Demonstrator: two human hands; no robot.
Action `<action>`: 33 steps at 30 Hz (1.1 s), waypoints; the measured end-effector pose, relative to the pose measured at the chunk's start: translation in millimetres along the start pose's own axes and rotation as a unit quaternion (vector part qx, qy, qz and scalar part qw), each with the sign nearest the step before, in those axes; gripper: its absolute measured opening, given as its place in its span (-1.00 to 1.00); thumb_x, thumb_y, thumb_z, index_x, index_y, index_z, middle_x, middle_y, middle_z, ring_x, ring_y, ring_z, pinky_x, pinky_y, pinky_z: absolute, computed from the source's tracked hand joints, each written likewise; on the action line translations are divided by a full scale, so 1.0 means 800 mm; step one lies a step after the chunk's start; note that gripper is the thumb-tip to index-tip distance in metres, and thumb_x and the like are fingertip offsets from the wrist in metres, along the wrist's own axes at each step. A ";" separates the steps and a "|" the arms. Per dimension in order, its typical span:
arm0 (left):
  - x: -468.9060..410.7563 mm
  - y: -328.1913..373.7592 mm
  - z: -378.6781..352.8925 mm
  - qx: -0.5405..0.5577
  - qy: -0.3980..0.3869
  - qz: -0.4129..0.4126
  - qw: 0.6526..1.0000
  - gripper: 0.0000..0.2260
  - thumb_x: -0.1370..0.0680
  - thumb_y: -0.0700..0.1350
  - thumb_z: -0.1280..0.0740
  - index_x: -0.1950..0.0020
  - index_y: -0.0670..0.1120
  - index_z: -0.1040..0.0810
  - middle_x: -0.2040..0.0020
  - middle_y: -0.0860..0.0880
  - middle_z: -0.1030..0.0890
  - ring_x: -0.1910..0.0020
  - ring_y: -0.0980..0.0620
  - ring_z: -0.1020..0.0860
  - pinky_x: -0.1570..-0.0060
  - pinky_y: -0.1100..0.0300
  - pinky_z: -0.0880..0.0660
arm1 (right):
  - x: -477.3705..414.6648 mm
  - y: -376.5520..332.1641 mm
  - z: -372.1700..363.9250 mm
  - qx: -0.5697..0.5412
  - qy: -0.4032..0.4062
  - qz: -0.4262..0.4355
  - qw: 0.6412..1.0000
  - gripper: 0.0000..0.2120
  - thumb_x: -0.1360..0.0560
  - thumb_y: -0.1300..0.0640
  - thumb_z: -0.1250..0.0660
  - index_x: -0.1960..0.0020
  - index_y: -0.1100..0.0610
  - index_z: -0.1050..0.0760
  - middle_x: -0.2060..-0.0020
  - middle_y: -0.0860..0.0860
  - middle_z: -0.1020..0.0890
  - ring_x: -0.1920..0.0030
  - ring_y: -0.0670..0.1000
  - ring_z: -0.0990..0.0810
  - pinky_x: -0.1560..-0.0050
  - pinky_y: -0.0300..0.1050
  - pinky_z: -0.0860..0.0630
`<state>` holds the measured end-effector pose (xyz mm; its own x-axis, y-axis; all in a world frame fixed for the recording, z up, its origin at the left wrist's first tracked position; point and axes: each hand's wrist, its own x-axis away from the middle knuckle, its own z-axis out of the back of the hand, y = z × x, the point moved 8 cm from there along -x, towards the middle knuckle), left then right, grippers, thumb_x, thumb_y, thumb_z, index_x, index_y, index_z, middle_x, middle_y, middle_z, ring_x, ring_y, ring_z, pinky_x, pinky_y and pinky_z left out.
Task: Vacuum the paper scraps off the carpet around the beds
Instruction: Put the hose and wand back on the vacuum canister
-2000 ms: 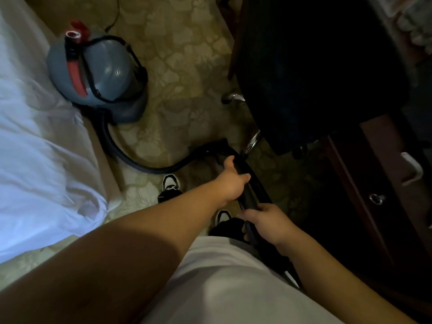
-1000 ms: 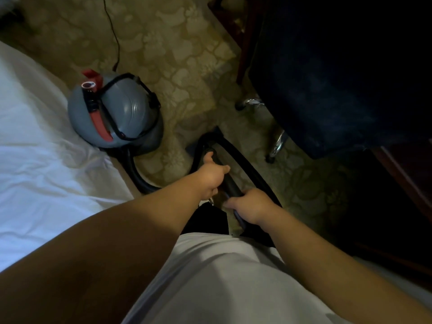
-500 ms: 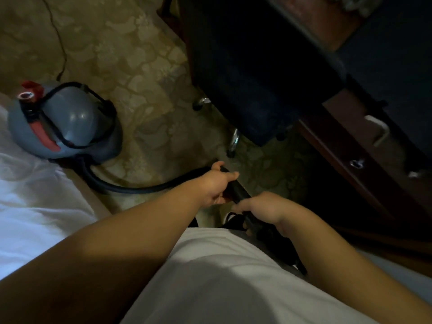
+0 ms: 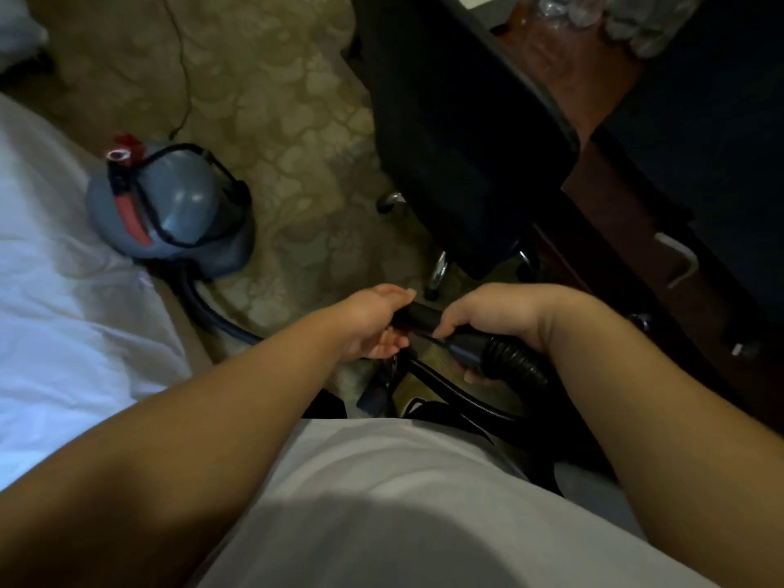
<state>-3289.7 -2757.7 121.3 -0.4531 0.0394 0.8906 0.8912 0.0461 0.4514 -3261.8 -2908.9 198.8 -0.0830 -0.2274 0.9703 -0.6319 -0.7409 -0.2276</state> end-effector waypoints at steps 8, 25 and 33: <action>0.045 -0.020 0.110 0.075 0.093 -0.017 0.993 -0.83 -0.67 0.10 -0.21 -0.21 0.11 -0.49 0.02 -0.10 -0.58 0.31 0.02 -0.54 0.29 0.19 -0.49 | -0.017 -0.069 -0.085 0.005 -0.052 0.038 0.998 -0.78 -0.63 0.09 -0.34 -0.04 0.27 -0.57 0.36 0.17 -0.64 0.42 0.10 -0.64 0.36 -0.11 -0.61; 0.129 0.047 0.415 0.143 0.122 -0.235 0.954 -0.73 -0.72 -0.08 -0.11 -0.24 0.13 -0.58 0.15 0.10 -0.71 0.28 0.17 -0.68 0.22 0.19 -0.55 | -0.039 -0.377 -0.299 -0.109 0.035 0.334 0.936 -0.85 -0.59 0.14 -0.36 -0.10 0.18 -0.60 0.21 0.10 -0.64 0.33 0.01 -0.64 0.27 -0.09 -0.55; 0.055 0.116 0.538 0.173 0.204 -0.200 0.943 -0.63 -0.68 -0.20 -0.07 -0.36 0.08 -0.53 -0.19 -0.04 -0.62 -0.08 -0.02 -0.61 -0.06 0.06 -0.53 | -0.098 -0.538 -0.274 -0.051 0.039 0.341 0.938 -0.86 -0.52 0.09 -0.42 -0.03 0.10 -0.55 0.14 0.12 -0.60 0.20 0.08 -0.60 0.05 0.06 -0.49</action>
<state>-3237.2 -2322.3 178.4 -0.6410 -0.4346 0.6327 0.5587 0.3010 0.7728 -3152.5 -2433.9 238.9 -0.5488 -0.5767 0.6052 -0.4812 -0.3741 -0.7928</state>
